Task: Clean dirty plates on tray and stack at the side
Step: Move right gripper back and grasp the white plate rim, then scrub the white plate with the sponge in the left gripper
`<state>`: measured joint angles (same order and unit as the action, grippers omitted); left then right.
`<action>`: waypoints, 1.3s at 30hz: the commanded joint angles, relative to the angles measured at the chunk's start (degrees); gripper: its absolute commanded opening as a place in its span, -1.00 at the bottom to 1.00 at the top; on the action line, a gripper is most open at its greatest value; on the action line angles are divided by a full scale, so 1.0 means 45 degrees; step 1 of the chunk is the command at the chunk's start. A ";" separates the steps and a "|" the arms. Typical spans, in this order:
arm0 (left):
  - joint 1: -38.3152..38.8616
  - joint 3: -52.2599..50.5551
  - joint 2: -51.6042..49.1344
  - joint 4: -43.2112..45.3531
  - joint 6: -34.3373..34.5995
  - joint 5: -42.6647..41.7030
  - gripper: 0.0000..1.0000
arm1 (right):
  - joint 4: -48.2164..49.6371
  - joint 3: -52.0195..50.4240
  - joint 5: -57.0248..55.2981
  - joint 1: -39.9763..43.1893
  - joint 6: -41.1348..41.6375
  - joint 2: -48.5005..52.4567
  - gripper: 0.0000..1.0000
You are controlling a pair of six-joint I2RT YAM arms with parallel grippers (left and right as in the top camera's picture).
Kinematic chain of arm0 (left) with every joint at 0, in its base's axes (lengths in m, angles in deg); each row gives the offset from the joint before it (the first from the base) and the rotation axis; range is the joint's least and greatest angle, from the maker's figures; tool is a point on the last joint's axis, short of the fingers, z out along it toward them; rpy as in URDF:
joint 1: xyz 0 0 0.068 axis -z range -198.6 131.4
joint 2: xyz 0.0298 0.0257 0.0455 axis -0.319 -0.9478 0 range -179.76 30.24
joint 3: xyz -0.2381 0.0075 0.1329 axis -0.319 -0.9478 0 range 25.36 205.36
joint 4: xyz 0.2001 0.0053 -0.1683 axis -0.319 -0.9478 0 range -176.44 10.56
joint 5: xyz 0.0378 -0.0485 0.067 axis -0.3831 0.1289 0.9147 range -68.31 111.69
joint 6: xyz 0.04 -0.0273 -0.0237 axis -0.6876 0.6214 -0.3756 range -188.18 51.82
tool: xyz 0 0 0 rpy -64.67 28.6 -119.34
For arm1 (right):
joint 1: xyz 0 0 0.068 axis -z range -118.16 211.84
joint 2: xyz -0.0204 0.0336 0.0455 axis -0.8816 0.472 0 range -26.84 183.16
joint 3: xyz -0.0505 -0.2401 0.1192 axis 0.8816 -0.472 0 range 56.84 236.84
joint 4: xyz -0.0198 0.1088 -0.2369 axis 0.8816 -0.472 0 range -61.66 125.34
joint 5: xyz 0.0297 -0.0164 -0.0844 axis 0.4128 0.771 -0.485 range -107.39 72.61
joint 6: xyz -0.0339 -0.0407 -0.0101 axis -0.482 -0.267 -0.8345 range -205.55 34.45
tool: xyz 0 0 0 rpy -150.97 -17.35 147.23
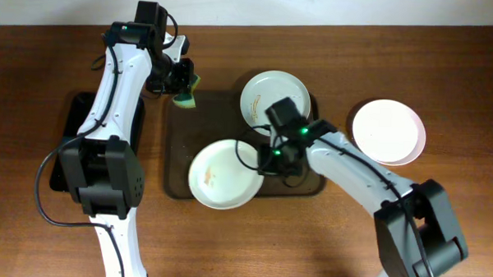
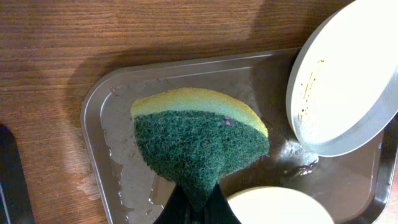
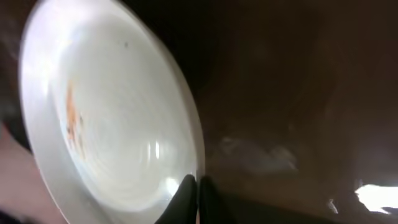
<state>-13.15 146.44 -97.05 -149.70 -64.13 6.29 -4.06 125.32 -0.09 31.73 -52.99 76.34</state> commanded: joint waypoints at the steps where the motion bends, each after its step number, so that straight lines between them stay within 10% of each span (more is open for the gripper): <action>1: -0.0044 0.0199 0.0044 0.0019 -0.0243 0.0044 -0.98 | 0.0879 0.0238 -0.1681 -0.0835 0.2560 0.0408 -0.92; 6: -0.0044 0.0199 0.0044 -0.0024 -0.0243 0.0044 -0.99 | 0.2516 0.0238 -0.4031 -0.1472 0.3313 0.0753 -0.87; 9: 0.0005 0.0199 0.0044 -0.0019 -0.0243 0.0044 -0.98 | 0.2618 0.0238 -0.4104 -0.1239 0.3313 0.0763 0.04; 11: 0.0005 0.0199 0.0044 -0.0010 -0.0243 0.0044 -0.99 | 0.2837 0.0238 -0.4138 -0.1132 0.3371 0.0976 0.14; 17: 0.0005 0.0199 0.0044 -0.0010 -0.0243 0.0044 -0.98 | 0.3429 0.0233 -0.3317 -0.1098 0.3551 0.1545 0.03; 29: 0.0005 0.0194 -0.0107 -0.0602 -0.1137 -0.0015 -0.97 | 0.4158 0.0155 -0.1486 -0.0457 0.3555 0.2399 -0.92; 39: 0.0034 -0.0656 -0.0121 -0.2633 -0.2560 -0.0117 -0.98 | 0.4284 0.0155 -0.0724 -0.0131 0.2875 0.2399 -0.92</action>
<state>-13.15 146.22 -97.05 -162.29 -73.70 6.25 14.85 125.67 -6.06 29.87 -38.00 86.02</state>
